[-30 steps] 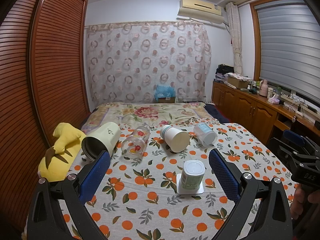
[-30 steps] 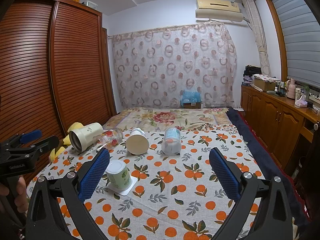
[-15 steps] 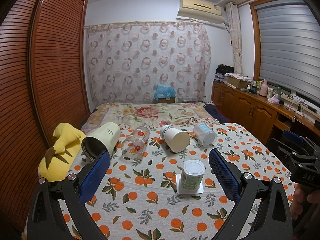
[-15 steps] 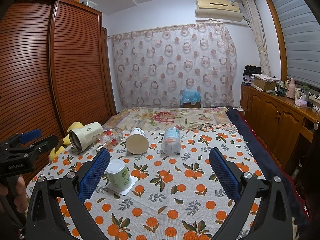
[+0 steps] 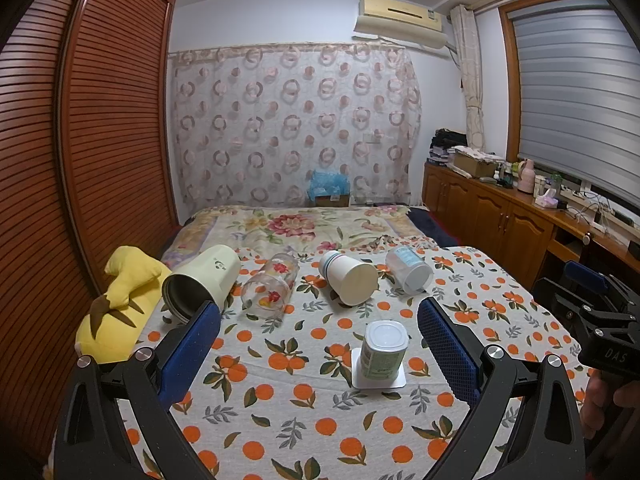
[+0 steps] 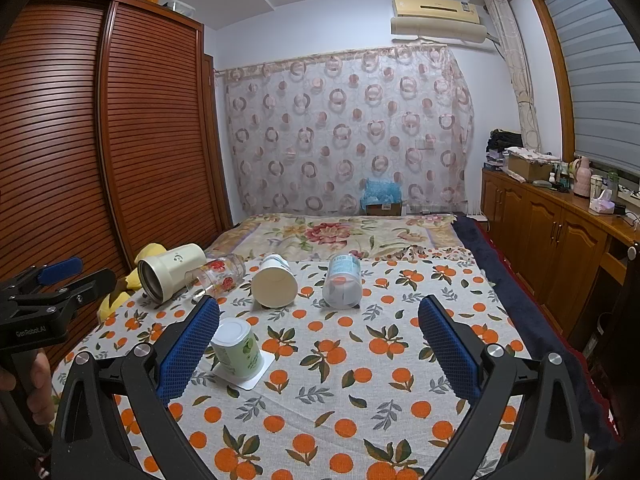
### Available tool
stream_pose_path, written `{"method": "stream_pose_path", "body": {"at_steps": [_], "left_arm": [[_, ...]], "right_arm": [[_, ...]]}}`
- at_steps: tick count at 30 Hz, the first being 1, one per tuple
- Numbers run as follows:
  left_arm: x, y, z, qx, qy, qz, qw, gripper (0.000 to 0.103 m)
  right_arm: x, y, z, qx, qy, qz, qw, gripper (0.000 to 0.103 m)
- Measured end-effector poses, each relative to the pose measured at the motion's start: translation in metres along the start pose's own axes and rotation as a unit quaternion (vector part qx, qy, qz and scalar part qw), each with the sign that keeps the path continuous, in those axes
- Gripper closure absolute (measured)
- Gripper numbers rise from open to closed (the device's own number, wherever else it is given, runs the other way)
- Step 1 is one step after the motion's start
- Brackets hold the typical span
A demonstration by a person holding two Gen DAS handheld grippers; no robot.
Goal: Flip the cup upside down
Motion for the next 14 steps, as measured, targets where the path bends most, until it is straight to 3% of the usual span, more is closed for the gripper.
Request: {"method": "stream_pose_path", "body": {"at_steps": [14], "left_arm": [[0.0006,0.0003,-0.0010,0.000,-0.001,-0.001,1.0000,0.008]], "right_arm": [[-0.0003,0.0002,-0.0004,0.000,0.000,0.000,1.000,0.003]]}}
Point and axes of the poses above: each gripper's, at about its wrist camera, not at the fingertips, and x roughly against the way its jaws point, z to its left, y to its top, the point moved 8 cm from there along -x, roughly the way its jaws point, and after that the axes turned 8 degrees about y, right-handed, at the moved point
